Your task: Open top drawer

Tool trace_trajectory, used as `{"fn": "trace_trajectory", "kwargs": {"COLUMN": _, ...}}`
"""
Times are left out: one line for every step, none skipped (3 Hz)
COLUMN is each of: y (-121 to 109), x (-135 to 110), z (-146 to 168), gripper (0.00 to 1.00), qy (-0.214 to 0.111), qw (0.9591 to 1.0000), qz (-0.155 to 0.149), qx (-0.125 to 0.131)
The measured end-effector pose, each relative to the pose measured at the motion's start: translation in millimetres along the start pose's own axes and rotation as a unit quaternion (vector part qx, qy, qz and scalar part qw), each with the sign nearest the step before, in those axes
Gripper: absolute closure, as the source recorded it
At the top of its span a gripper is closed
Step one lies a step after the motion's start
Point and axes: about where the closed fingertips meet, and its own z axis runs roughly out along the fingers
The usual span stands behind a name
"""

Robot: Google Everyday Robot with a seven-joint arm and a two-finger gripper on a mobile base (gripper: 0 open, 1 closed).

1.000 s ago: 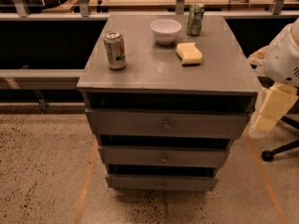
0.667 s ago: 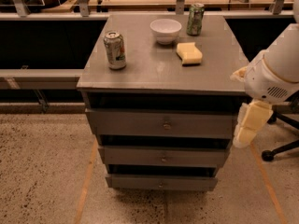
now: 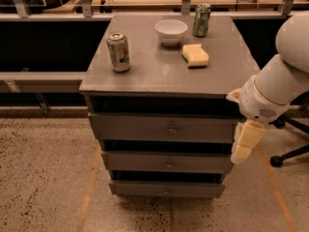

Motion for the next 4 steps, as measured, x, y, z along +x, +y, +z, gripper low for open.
{"fn": "trace_trajectory", "kwargs": {"y": -4, "x": -5, "z": 28, "gripper": 0.0, "qy": -0.028, "qw": 0.9996, "qz": 0.004, "qx": 0.004}}
{"fn": "trace_trajectory", "kwargs": {"y": -11, "x": -6, "z": 65, "gripper": 0.0, "qy": -0.054, "qw": 0.9985, "qz": -0.007, "qx": 0.002}}
{"fn": "trace_trajectory", "kwargs": {"y": -23, "x": -11, "z": 99, "gripper": 0.0, "qy": -0.059, "qw": 0.9979, "qz": -0.027, "qx": -0.005}}
{"fn": "trace_trajectory", "kwargs": {"y": -41, "x": -13, "z": 121, "gripper": 0.0, "qy": -0.045, "qw": 0.9979, "qz": -0.046, "qx": 0.003}}
